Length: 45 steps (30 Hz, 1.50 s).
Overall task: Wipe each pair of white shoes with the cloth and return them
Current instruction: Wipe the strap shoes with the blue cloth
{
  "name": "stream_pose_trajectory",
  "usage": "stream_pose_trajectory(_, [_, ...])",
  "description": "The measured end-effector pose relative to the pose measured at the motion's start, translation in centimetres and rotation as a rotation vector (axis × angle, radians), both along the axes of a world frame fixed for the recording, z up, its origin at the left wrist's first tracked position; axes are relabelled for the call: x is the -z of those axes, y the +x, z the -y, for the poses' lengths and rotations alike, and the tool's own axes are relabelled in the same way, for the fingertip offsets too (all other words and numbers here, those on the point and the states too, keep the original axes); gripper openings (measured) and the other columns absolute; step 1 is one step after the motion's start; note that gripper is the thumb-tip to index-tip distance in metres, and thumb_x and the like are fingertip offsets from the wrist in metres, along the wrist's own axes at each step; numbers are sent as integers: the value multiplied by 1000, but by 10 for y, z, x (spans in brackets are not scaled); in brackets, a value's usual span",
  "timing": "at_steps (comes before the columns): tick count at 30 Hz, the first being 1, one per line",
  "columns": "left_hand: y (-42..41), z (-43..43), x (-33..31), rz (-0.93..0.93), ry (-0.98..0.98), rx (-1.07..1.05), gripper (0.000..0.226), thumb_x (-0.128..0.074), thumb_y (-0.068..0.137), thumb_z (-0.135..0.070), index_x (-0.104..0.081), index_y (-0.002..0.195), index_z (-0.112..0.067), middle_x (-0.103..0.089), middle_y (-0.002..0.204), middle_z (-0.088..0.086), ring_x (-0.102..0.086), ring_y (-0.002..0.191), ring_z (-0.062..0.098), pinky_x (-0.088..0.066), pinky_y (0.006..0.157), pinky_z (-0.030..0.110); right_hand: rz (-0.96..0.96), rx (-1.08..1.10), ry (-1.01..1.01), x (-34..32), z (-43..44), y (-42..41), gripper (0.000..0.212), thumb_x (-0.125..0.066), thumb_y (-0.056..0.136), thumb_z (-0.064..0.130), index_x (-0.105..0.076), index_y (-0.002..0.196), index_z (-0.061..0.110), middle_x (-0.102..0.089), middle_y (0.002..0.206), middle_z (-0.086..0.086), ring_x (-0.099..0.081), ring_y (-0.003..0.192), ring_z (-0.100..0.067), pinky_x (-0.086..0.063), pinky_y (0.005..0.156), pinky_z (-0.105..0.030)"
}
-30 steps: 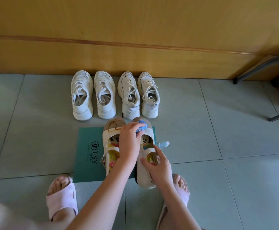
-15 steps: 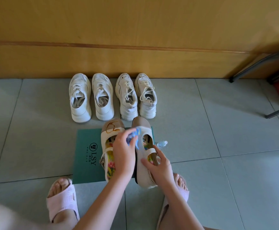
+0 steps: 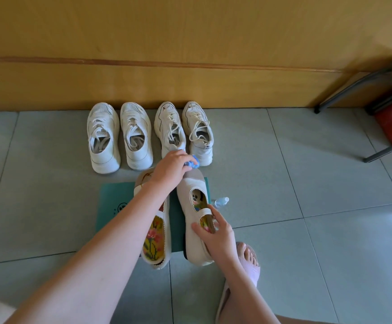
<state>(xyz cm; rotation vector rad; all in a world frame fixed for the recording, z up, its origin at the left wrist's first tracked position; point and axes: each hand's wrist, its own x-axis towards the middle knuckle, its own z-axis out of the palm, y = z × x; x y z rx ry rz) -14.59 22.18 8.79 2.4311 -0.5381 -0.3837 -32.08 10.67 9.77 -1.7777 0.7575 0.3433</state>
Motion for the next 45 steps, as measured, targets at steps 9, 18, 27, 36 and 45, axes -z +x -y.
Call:
stream_pose_trajectory(9, [-45, 2, -3, 67, -117, -371, 25, -57, 91, -11, -66, 114, -14, -59, 106, 9, -56, 95, 25, -40, 76, 27, -4, 4, 3, 0, 2, -1, 64, -75, 78, 27, -45, 135, 33, -61, 117, 5, -59, 96, -5, -41, 56, 1])
stream_pose_trajectory(18, [-89, 12, -5, 56, -139, -484, 22, -59, 91, -17, -67, 111, -19, -61, 100, 3, -57, 89, 18, -39, 69, 21, -11, -7, 15, 7, 6, -2, 68, -77, 73, 33, -47, 134, 35, -66, 111, 6, -63, 97, -6, -44, 66, -9])
stream_pose_trajectory(27, [-138, 12, -6, -87, -254, -595, 23, -58, 92, -20, -65, 114, -22, -63, 104, 0, -58, 88, 10, -43, 72, 16, -17, -33, 89, 6, 14, -5, 65, -77, 74, 34, -47, 132, 39, -66, 112, 5, -63, 97, -4, -50, 78, -19])
stream_pose_trajectory(36, [-176, 10, -5, -130, -341, -592, 24, -63, 88, -13, -68, 109, -24, -60, 99, -10, -57, 90, 5, -43, 75, 8, -34, -95, 120, 9, 20, -6, 69, -74, 74, 45, -44, 136, 39, -64, 120, 4, -56, 116, -12, -48, 98, -36])
stream_pose_trajectory(45, [-206, 1, -4, -225, -374, -548, 27, -64, 87, -11, -67, 110, -26, -61, 99, -12, -59, 88, 1, -45, 77, 9, -6, -40, 159, 8, 17, -6, 63, -71, 80, 36, -43, 137, 36, -63, 120, -1, -61, 108, -13, -50, 95, -33])
